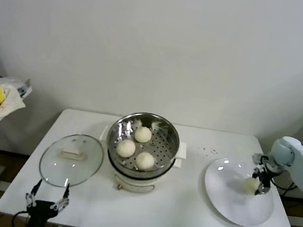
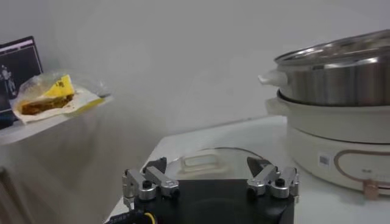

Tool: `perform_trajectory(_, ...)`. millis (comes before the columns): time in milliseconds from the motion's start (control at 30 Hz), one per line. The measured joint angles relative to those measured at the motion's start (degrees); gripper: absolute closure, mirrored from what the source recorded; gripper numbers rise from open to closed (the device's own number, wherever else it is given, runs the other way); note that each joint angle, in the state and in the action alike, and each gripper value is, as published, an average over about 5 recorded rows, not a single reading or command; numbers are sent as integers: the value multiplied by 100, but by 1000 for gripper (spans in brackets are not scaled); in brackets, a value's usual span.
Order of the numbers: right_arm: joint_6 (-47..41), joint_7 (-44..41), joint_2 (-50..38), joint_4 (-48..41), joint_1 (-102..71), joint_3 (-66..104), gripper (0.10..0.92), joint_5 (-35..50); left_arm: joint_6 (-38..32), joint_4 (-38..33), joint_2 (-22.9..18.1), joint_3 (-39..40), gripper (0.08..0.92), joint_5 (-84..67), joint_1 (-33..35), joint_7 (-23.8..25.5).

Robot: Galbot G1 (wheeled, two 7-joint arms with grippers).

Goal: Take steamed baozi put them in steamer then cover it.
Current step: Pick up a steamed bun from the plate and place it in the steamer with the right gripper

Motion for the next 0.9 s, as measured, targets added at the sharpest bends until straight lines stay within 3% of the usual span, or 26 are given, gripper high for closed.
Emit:
perform_trajectory(300, -329, 108, 565, 55, 1808, -1406, 374, 1482, -51, -45, -79, 136, 177, 15, 49, 76)
perform_trajectory(900, -992, 509, 2755, 396, 4073, -3534, 372, 4434, -223, -180, -95, 428, 177, 88, 202, 27)
